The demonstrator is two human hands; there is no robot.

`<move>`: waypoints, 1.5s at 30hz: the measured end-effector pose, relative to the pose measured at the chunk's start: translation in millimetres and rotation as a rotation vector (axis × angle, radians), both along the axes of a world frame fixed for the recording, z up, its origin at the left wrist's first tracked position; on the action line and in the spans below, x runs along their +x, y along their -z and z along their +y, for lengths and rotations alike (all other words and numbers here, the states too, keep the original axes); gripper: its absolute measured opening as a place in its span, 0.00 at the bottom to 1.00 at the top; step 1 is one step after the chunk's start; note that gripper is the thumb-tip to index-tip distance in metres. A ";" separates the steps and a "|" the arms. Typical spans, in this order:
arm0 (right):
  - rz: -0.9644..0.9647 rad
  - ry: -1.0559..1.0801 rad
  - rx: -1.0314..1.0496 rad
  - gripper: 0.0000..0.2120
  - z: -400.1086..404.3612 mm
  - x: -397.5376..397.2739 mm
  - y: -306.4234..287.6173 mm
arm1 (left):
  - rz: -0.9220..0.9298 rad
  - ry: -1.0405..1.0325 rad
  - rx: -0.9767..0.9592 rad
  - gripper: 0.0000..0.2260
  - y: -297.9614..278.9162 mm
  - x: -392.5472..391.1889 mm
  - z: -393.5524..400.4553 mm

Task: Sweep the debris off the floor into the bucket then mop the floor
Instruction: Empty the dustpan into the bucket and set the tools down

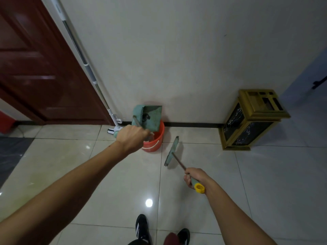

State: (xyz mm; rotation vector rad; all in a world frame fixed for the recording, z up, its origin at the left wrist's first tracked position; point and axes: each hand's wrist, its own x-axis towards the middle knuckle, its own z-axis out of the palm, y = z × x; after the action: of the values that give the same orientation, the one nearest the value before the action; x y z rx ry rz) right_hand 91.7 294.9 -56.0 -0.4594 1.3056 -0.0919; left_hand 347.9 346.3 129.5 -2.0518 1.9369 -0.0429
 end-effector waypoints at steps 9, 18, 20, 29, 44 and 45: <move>0.068 0.113 -0.086 0.11 -37.6 -45.4 -15.2 | 0.170 -0.124 -0.271 0.11 -14.6 -35.1 -32.8; 0.163 0.164 -0.156 0.10 -76.3 -99.1 -22.1 | 0.274 -0.082 -0.195 0.10 37.7 -66.4 -83.1; 0.177 0.179 -0.154 0.11 -87.5 -104.8 -17.6 | 0.297 -0.089 -0.135 0.09 55.3 -68.4 -101.9; 0.268 0.143 -0.019 0.08 -171.2 -86.5 8.3 | 0.402 -0.066 0.041 0.08 121.9 -55.8 -205.3; 0.293 0.063 0.049 0.11 -323.6 -1.1 5.8 | 0.464 -0.103 0.254 0.11 202.6 -1.5 -336.1; 0.299 0.036 0.047 0.14 -334.0 3.2 6.2 | 0.461 -0.101 0.266 0.11 204.3 -1.5 -343.3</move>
State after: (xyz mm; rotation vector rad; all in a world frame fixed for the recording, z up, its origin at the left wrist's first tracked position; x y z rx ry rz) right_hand 94.9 -39.2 -62.2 -0.4197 1.6060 -0.0227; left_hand 346.4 3.0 -74.8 -2.0998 1.9445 0.7287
